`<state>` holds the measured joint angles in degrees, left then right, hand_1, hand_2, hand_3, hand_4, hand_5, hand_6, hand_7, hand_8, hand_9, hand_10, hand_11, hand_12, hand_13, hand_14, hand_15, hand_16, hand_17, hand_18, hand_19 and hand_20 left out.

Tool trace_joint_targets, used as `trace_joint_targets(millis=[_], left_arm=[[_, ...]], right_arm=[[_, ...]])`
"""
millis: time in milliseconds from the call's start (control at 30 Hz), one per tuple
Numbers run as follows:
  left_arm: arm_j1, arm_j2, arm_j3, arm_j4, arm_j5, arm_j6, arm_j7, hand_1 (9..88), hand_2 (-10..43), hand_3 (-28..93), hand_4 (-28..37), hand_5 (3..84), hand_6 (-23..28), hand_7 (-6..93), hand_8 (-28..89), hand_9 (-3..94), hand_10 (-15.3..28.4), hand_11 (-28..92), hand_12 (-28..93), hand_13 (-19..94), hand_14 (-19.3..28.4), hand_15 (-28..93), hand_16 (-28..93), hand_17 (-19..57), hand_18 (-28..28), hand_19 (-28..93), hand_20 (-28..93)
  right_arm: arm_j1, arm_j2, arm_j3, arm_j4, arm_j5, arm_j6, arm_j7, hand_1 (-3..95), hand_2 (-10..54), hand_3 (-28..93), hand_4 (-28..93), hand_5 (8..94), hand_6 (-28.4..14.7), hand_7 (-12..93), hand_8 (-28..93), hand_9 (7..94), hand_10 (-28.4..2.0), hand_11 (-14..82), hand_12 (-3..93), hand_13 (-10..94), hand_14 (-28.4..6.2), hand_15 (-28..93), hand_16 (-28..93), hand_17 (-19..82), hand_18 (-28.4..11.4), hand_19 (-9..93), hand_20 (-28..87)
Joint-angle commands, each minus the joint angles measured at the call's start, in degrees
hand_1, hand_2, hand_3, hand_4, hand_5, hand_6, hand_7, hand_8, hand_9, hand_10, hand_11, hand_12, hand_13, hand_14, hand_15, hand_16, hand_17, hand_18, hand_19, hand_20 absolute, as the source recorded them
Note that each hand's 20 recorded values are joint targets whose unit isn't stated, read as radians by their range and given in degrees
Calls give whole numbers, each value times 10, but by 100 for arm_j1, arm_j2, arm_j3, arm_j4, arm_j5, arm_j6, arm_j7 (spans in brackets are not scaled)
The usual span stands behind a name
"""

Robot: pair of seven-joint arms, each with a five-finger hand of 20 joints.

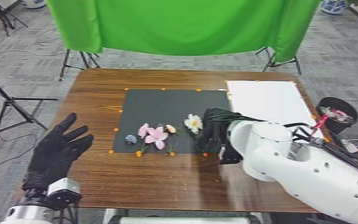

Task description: Arrange flowers

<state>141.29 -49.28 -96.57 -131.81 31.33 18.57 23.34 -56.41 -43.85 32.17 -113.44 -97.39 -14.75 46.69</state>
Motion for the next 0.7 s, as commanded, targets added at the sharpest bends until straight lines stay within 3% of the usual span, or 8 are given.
trace_joint_targets(millis=[33,167,333,467,500,567,600,700], left_arm=[[73,-36,13,2,4,30,-5,302,67,625,-197,337,83,80,-72,306,197,266,114,216,280,581,-124,-65,284,553,-39],[98,59,37,2,-80,84,84,302,67,626,-196,337,83,80,-72,305,196,266,114,216,280,581,-125,-66,284,553,-39],[86,2,69,12,-53,64,53,303,66,626,-196,337,83,80,-72,306,197,266,113,216,279,581,-125,-66,284,553,-39],[79,-19,84,32,-61,69,56,303,67,625,-196,337,83,79,-72,307,197,266,113,216,279,581,-125,-65,284,553,-39],[87,43,115,38,-110,107,140,302,67,625,-196,337,83,79,-72,307,197,266,114,216,279,580,-125,-65,284,553,-39],[75,42,142,59,-120,94,174,301,67,624,-197,336,83,79,-72,306,197,266,114,216,279,581,-124,-66,284,553,-39],[91,102,163,65,-168,129,260,301,67,623,-198,336,83,79,-72,306,197,266,114,215,279,580,-125,-66,284,553,-39],[103,105,168,90,-197,187,354,298,67,618,-201,336,82,79,-72,300,194,255,110,210,275,571,-126,-66,284,550,-40]], right_arm=[[36,36,117,-184,-53,36,21,441,-95,763,-241,590,-9,160,-114,817,-146,214,168,820,-52,641,145,561,-155,932,299],[-10,62,217,-263,-35,38,-5,435,-95,758,-236,581,-14,154,-111,817,-149,219,163,822,-53,637,146,563,-155,932,297],[-67,146,358,-370,66,230,-21,398,-91,747,-232,556,-22,143,-109,814,-155,219,162,823,-58,630,147,562,-157,932,295],[-299,263,719,-449,340,683,-19,312,-2,746,-226,557,-32,134,-105,802,-167,215,158,820,-68,628,149,562,-158,932,288],[-383,290,838,-463,364,810,-42,284,28,745,-223,556,-36,129,-102,791,-176,212,157,814,-74,630,149,560,-162,932,286],[-759,342,1329,-529,698,1000,-151,257,60,741,-219,548,-43,123,-99,764,-186,205,155,798,-88,638,149,548,-170,932,278],[-922,373,1517,-573,827,1197,-183,246,70,739,-215,536,-47,117,-94,736,-191,196,151,778,-98,642,141,529,-175,931,246],[-1635,395,2454,-655,1661,1483,-562,222,88,740,-216,522,-51,118,-93,683,-194,183,147,715,-128,634,115,465,-189,928,111]])
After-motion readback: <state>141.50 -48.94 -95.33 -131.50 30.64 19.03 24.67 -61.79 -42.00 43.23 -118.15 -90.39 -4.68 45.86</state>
